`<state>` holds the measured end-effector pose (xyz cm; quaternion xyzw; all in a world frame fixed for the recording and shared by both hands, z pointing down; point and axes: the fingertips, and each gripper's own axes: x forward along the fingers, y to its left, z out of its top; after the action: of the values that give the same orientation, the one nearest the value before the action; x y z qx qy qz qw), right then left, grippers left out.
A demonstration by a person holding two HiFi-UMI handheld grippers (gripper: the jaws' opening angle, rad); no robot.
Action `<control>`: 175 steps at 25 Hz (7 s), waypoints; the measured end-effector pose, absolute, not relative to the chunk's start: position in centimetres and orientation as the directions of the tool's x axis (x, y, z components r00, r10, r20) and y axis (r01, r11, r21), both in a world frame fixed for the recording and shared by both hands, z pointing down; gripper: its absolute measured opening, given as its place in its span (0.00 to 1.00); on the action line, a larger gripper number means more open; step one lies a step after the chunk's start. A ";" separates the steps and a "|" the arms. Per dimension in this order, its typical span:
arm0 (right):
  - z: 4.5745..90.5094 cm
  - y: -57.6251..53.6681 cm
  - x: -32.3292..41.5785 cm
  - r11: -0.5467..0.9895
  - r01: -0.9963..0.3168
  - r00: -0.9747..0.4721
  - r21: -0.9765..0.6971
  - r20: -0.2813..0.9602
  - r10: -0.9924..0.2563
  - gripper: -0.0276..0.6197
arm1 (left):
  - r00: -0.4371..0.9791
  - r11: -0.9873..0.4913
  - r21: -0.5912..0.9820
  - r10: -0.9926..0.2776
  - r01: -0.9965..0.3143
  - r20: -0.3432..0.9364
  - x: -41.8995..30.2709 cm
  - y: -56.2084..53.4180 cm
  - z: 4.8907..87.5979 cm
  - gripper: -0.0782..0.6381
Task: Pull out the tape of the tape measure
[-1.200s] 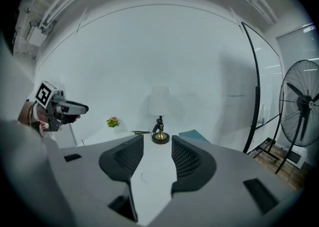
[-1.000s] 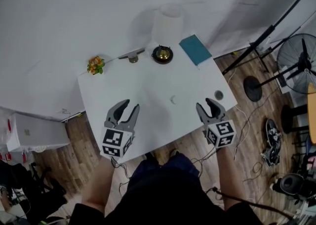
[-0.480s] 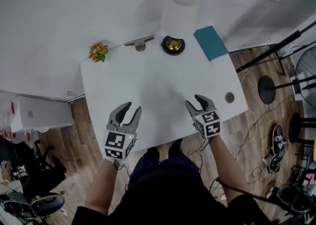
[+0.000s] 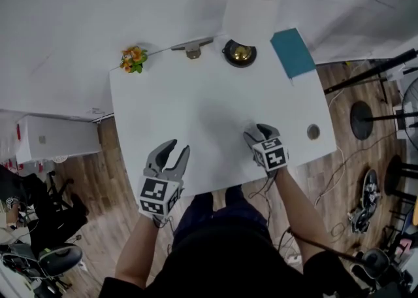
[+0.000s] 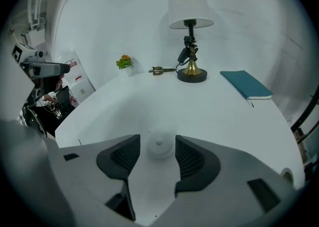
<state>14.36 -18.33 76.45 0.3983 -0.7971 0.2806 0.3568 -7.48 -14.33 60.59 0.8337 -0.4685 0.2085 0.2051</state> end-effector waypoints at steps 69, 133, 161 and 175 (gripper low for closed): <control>42.0 -14.7 9.4 0.655 -0.715 -0.619 0.246 0.214 -0.756 0.38 | 0.759 -0.779 -0.146 -0.627 -0.610 0.174 1.7 -12.9 38.7 0.29; 41.4 -15.4 6.8 0.506 -0.420 -0.558 0.753 0.226 -0.799 0.38 | 0.689 -0.607 -0.764 -0.650 -0.218 0.320 2.5 -14.3 41.7 0.12; 39.6 -15.8 11.2 0.445 -0.503 -0.480 0.741 0.189 -0.857 0.38 | 0.598 -0.557 -0.766 -0.746 -0.321 0.292 -4.6 -15.4 40.4 0.12; 38.9 -15.8 12.8 0.416 -0.525 -0.453 0.743 0.170 -0.875 0.38 | 0.546 -0.525 -0.768 -0.790 -0.367 0.280 -7.4 -15.7 39.7 0.12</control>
<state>12.77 -15.82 38.90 0.4411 -0.7933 -0.3120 0.2806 -7.44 -15.70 39.72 0.8136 -0.3555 0.3173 -0.3332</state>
